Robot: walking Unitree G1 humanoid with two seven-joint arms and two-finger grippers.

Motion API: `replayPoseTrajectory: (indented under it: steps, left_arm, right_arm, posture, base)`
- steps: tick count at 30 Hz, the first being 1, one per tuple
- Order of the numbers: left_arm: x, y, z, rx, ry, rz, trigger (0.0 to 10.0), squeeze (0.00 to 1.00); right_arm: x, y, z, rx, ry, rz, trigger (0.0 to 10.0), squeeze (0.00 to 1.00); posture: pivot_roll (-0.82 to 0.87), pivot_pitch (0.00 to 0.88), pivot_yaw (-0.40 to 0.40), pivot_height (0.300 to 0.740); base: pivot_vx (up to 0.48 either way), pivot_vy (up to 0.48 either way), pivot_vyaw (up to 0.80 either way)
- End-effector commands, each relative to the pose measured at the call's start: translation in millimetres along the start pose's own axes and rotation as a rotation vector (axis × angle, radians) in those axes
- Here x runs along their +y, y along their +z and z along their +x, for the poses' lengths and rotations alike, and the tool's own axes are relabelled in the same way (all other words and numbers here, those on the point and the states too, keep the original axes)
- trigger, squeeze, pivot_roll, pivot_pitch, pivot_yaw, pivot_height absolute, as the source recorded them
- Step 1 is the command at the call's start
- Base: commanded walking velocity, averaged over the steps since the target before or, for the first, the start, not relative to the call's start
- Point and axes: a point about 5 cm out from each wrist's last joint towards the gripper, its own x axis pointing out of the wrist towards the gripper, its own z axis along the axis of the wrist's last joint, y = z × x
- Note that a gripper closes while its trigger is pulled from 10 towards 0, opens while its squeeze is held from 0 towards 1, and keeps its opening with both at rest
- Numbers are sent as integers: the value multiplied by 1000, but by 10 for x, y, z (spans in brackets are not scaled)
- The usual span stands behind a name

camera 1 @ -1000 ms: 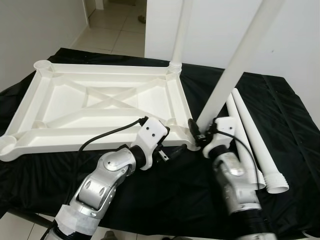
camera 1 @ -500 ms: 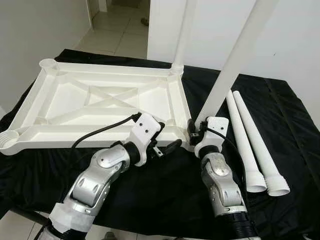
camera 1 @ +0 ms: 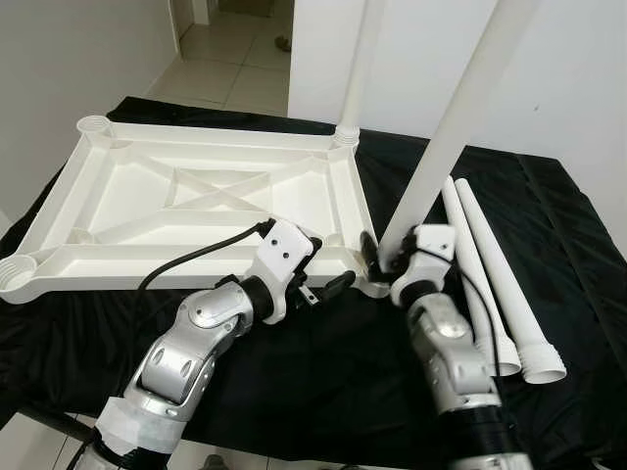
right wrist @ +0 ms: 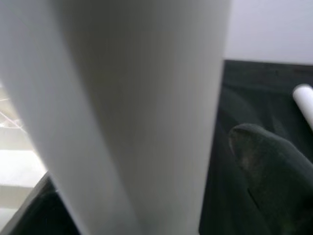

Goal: Building children table

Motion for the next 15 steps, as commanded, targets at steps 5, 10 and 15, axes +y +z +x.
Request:
replayPoseTrajectory:
  steps: [5,10,15]
  left_arm:
    - [3,13,16,-12,-20,-2,10000,0]
    - [19,36,21,-15,-16,-2,10000,0]
    - [22,57,29,-20,-15,0,10000,0]
  right_arm:
    - [-77,28,27,8,154,-39,10000,0]
    - [-166,-6,59,55,331,-107,10000,0]
    - [-191,-28,82,77,436,-130,10000,0]
  posture:
    - [150,0,-62,740]
    - [150,5,-58,740]
    - [155,11,-59,740]
  base:
    - [0,0,0]
    - [0,0,0]
    - [0,0,0]
